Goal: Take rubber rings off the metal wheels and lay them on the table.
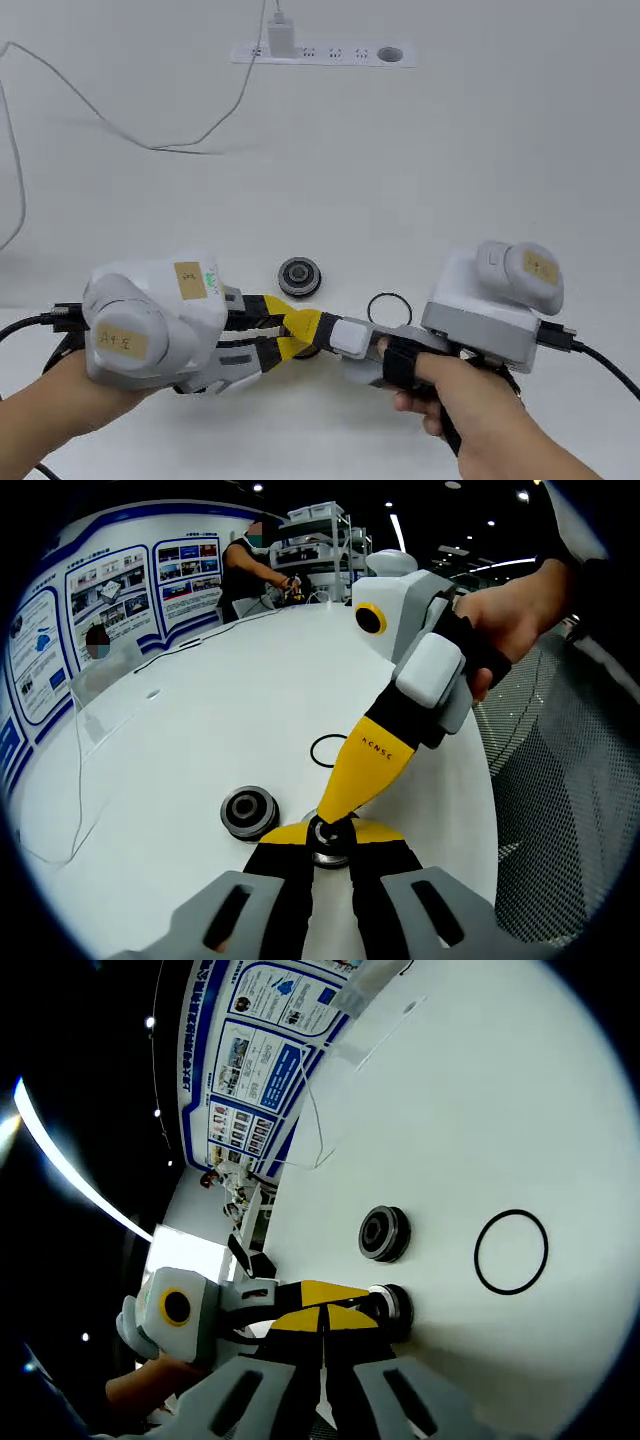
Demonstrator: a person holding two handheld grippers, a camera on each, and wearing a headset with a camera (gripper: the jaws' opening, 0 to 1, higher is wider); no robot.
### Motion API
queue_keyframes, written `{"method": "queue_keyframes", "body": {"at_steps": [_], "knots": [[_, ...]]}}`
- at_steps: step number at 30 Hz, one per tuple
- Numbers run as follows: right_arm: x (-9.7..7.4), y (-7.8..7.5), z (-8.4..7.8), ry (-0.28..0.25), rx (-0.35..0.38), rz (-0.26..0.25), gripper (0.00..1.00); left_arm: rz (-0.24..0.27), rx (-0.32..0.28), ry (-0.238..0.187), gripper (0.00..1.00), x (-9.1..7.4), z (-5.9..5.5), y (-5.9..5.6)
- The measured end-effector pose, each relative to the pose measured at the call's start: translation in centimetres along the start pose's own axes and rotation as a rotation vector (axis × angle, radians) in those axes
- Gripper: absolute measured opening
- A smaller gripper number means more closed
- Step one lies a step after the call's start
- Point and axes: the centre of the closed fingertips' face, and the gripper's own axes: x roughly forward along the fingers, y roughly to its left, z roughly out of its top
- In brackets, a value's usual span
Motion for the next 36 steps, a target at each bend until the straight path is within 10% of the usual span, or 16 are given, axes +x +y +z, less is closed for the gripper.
{"method": "queue_keyframes", "body": {"at_steps": [15,36], "knots": [[-1.3,-2.4,0.4,-0.025,-0.070,-0.062,0.02,0.000,-0.003,-0.004,0.13,0.0,0.0,0.0],[-1.0,-1.9,0.1,-0.053,-0.005,-0.027,0.44,0.000,0.006,-0.001,0.13,0.1,0.0,0.0]]}}
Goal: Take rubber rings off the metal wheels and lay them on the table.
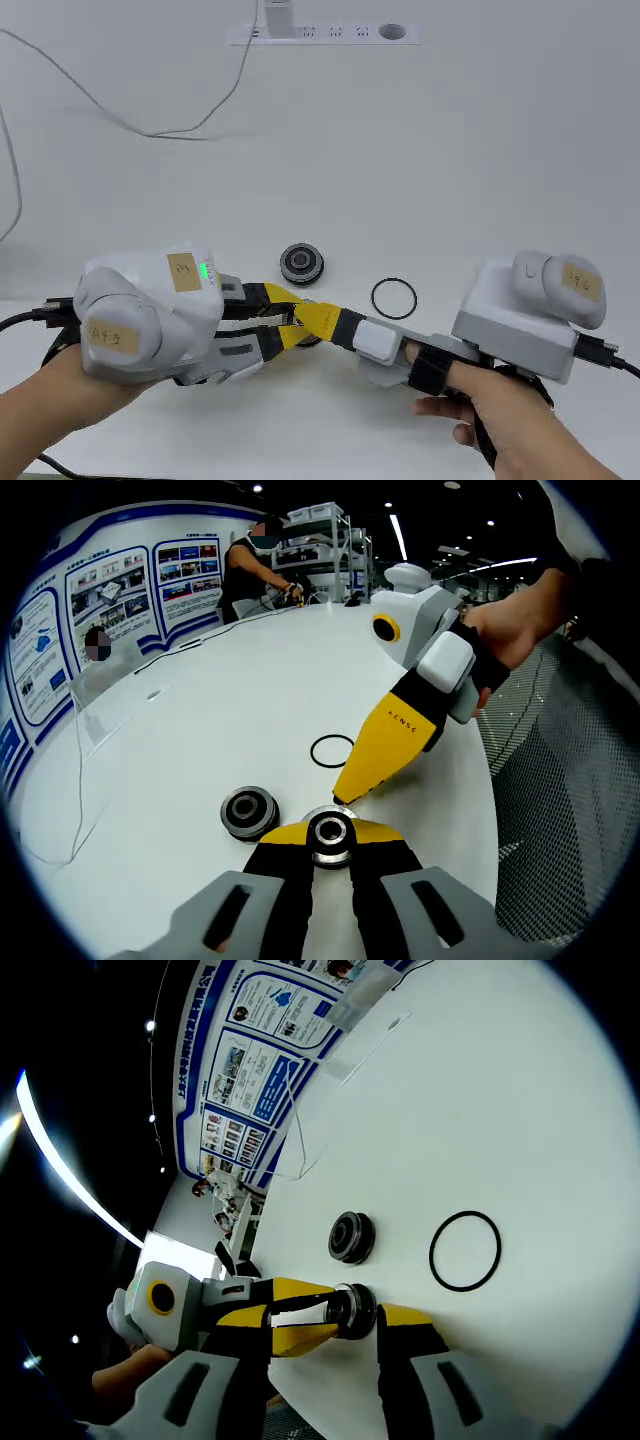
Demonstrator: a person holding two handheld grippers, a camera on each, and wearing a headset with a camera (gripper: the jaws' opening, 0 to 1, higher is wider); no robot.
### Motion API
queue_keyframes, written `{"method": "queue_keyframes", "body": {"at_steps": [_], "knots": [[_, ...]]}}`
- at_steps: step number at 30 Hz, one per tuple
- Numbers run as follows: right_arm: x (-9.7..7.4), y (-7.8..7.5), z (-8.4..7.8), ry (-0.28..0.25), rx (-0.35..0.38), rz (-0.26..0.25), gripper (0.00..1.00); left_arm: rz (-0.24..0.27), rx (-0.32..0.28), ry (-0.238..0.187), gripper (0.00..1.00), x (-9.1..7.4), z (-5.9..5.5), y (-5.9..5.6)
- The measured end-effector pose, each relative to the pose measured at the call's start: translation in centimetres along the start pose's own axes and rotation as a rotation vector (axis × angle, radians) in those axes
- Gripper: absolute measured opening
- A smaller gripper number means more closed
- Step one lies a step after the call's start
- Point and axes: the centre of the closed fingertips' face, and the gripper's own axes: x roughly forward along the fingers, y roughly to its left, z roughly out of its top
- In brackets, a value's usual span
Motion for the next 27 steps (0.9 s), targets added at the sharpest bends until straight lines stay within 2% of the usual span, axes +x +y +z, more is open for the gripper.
{"method": "queue_keyframes", "body": {"at_steps": [3,8,12,21,23,26,27], "knots": [[0.24,0.35,-0.02,-0.003,0.018,0.014,0.45,-0.001,0.002,0.000,0.13,0.02,-0.01,0.02],[0.43,0.24,-0.19,0.004,0.015,-0.001,0.51,-0.003,0.005,0.000,0.13,0.03,0.00,0.03],[0.52,0.43,-0.18,0.005,0.029,0.006,0.52,-0.004,0.006,0.000,0.13,0.03,0.01,0.01],[0.88,1.05,-0.66,0.045,-0.004,-0.001,0.56,-0.007,0.009,0.002,0.13,0.04,0.05,-0.05],[0.77,0.98,-0.65,0.048,0.021,0.003,0.57,-0.008,0.010,0.002,0.13,0.05,0.04,-0.06],[0.49,0.71,-0.70,0.050,0.038,0.009,0.54,-0.008,0.009,0.002,0.13,0.04,0.03,-0.07],[0.46,1.10,-0.75,0.051,0.045,0.035,0.50,-0.008,0.010,0.002,0.13,0.04,0.03,-0.07]]}}
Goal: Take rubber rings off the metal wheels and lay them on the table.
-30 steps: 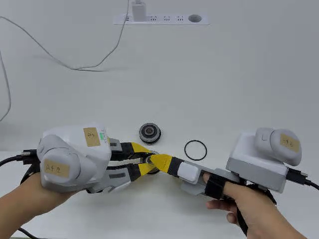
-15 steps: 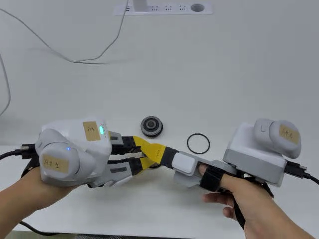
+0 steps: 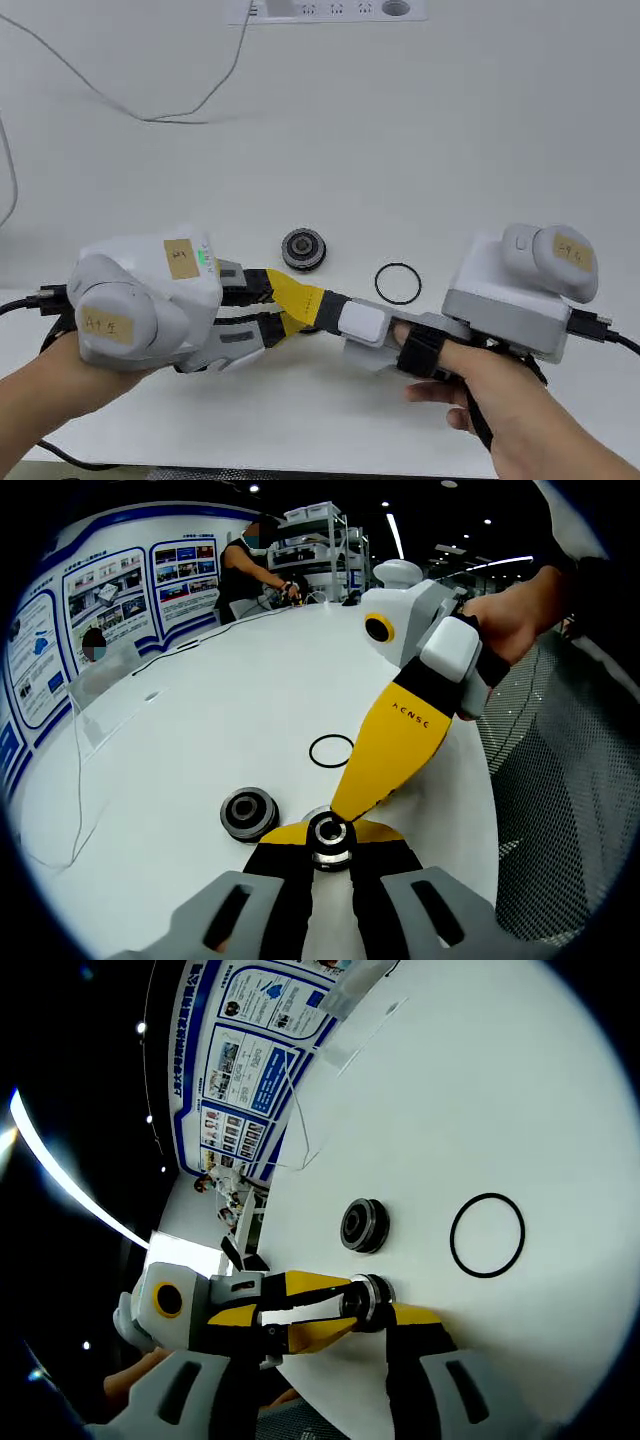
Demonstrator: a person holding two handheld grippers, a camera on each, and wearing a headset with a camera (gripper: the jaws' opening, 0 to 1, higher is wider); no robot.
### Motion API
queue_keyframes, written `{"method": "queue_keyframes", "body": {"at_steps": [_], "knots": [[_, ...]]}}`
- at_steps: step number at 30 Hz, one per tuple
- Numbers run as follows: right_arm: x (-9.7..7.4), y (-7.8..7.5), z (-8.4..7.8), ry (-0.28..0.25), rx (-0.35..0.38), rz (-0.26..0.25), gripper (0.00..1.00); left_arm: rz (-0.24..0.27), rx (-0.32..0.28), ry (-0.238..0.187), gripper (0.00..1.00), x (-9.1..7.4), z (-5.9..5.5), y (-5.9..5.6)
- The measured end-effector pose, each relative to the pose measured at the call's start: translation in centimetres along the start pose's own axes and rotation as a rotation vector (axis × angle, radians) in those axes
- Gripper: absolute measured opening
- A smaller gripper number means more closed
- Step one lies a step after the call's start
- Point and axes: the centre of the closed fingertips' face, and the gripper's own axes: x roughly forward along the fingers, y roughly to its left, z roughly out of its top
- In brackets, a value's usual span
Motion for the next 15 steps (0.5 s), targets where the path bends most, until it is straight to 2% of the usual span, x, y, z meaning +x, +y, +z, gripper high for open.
{"method": "queue_keyframes", "body": {"at_steps": [5,9,12,15], "knots": [[0.0,0.0,-0.2,-0.015,-0.062,0.008,0.50,0.003,-0.002,0.000,0.13,-0.1,0.0,0.0],[0.3,-0.3,0.8,-0.072,-0.018,0.039,0.50,0.002,-0.002,0.001,0.13,-0.1,0.0,0.0],[0.3,-0.5,0.8,-0.056,-0.047,0.047,0.48,0.000,-0.002,0.000,0.13,-0.1,0.0,0.0],[-0.1,-0.3,0.7,-0.046,-0.052,0.080,0.46,-0.005,0.000,-0.001,0.13,-0.1,0.0,0.0]]}}
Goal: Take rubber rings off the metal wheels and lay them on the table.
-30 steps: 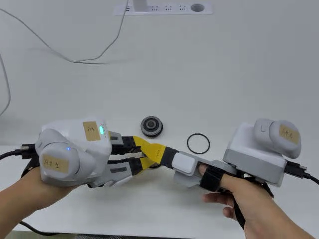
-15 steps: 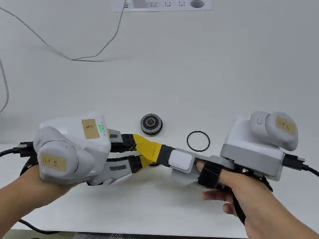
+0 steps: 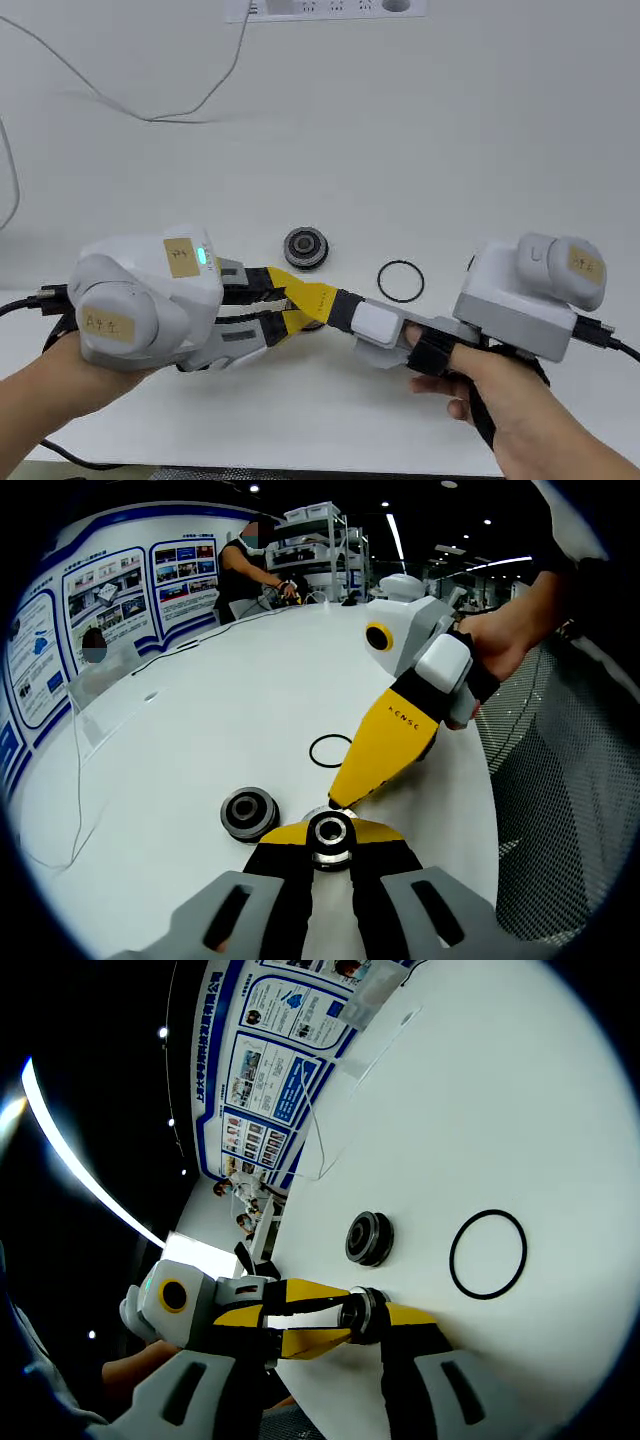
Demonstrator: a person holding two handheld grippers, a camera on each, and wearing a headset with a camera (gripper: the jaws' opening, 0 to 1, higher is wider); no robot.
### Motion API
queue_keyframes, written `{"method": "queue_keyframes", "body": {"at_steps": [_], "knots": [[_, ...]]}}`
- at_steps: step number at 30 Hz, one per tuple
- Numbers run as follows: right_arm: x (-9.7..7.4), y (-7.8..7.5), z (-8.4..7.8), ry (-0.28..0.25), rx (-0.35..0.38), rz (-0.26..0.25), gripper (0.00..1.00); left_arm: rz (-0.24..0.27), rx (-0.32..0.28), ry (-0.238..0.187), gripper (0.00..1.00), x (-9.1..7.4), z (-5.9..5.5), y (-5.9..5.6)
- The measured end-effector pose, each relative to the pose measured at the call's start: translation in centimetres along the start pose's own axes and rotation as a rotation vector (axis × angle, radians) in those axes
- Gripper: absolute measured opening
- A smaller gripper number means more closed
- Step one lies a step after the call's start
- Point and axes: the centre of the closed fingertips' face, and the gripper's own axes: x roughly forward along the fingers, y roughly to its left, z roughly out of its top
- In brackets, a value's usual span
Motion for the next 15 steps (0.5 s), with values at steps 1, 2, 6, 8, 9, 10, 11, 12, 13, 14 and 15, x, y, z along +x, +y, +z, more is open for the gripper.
{"method": "queue_keyframes", "body": {"at_steps": [1,2,6,8,9,10,11,12,13,14,15], "knots": [[-0.05,0.08,-0.10,0.009,-0.006,0.004,0.46,-0.002,0.000,-0.001,0.13,0.00,0.00,0.01],[-0.11,0.08,-0.29,0.022,-0.013,0.006,0.46,-0.003,-0.001,-0.001,0.13,0.00,0.01,0.00],[-0.27,0.21,-0.75,0.047,-0.012,0.013,0.43,-0.003,-0.001,0.000,0.13,-0.01,0.03,0.03],[-0.36,0.23,-0.75,0.044,-0.001,0.017,0.43,-0.003,-0.001,0.000,0.13,-0.01,0.01,0.04],[-0.39,0.24,-0.73,0.041,0.007,0.018,0.42,-0.003,-0.002,0.000,0.13,-0.01,0.00,0.06],[-0.44,0.24,-0.73,0.039,0.010,0.019,0.42,-0.003,-0.002,0.000,0.13,-0.01,-0.01,0.06],[-0.47,0.22,-0.71,0.037,0.017,0.020,0.42,-0.003,-0.002,0.000,0.13,-0.01,-0.01,0.06],[-0.48,0.18,-0.71,0.035,0.018,0.018,0.41,-0.003,-0.002,0.000,0.13,-0.01,-0.01,0.06],[-0.47,0.18,-0.76,0.035,0.014,0.017,0.40,-0.003,-0.002,0.000,0.13,-0.01,-0.01,0.07],[-0.46,0.17,-0.76,0.035,0.010,0.015,0.40,-0.003,-0.002,0.000,0.13,-0.01,-0.01,0.07],[-0.44,0.20,-0.78,0.035,0.008,0.015,0.39,-0.003,-0.002,0.000,0.13,-0.01,-0.01,0.08]]}}
